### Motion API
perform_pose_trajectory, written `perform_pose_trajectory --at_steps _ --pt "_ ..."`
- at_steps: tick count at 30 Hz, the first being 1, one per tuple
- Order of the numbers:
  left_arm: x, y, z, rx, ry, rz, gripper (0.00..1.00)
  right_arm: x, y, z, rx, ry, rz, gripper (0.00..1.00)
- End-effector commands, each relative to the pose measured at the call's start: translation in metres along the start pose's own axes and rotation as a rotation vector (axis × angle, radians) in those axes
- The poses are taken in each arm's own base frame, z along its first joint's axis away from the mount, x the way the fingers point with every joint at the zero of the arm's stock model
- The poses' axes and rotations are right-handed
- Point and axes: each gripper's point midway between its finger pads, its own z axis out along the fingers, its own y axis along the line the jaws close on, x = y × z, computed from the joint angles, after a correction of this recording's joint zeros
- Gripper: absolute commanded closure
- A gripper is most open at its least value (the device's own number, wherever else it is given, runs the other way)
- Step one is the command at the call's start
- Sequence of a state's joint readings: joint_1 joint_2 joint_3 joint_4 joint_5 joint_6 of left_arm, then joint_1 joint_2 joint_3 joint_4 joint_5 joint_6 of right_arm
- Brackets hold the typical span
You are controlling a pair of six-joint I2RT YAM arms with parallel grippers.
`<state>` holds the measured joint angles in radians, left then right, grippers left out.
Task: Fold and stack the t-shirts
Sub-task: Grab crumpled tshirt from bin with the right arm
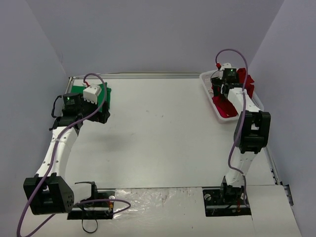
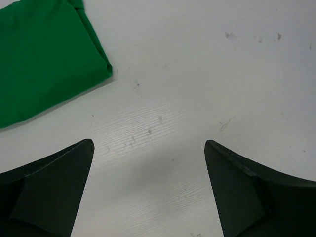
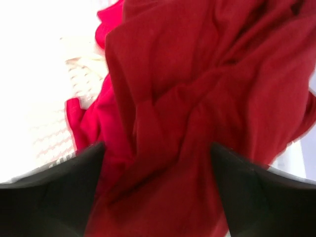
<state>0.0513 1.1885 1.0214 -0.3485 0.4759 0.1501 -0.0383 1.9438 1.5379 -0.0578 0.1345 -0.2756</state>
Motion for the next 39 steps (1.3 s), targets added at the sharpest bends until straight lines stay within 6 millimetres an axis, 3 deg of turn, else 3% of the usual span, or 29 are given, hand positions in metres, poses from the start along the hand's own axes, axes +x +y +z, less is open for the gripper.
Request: perform_pose_trajectory --at_steps 1,3,4,5,6,13,16,19,22,27,31,34,39 --pt "-0.009 -0.002 0.004 0.018 -0.024 0.048 0.06 -0.004 -0.011 0.014 0.057 0.014 -0.002 0.38" --pt "-0.006 -0.004 0.005 0.029 -0.015 0.051 0.06 0.001 -0.01 0.02 0.061 0.03 -0.012 0.57" --pt "-0.007 -0.005 0.004 0.032 -0.017 0.061 0.06 0.004 -0.01 0.022 0.057 0.035 -0.016 0.86" --pt "-0.007 -0.006 0.004 0.029 -0.016 0.064 0.06 0.004 -0.01 0.022 0.055 0.036 -0.015 0.96" --pt "-0.006 -0.006 0.004 0.028 -0.013 0.066 0.06 0.005 -0.009 0.021 0.056 0.037 -0.016 1.0" --pt "-0.007 -0.013 0.005 0.054 -0.024 0.074 0.06 -0.016 -0.019 -0.012 0.082 -0.012 0.005 1.0" --pt "-0.007 -0.018 0.006 0.072 -0.026 0.07 0.06 -0.032 -0.022 -0.039 0.099 -0.039 -0.009 1.0" --pt "-0.009 -0.02 0.003 0.08 -0.025 0.073 0.06 -0.049 -0.033 -0.079 0.106 -0.102 0.012 1.0" --pt "-0.013 -0.025 0.0 0.089 -0.045 0.087 0.06 -0.049 -0.035 -0.101 0.093 -0.13 0.013 1.0" --pt "-0.018 -0.036 0.001 0.111 -0.055 0.117 0.06 -0.081 -0.042 -0.158 0.097 -0.249 0.01 1.0" --pt "-0.019 -0.036 -0.001 0.103 -0.062 0.121 0.06 -0.122 -0.049 -0.209 0.078 -0.361 0.016 1.0" --pt "-0.022 -0.035 -0.004 0.09 -0.071 0.129 0.06 -0.149 -0.03 -0.248 -0.01 -0.45 -0.016 1.0" --pt "-0.024 -0.031 -0.006 0.069 -0.071 0.135 0.06 -0.167 0.013 -0.296 -0.243 -0.545 -0.049 1.0"
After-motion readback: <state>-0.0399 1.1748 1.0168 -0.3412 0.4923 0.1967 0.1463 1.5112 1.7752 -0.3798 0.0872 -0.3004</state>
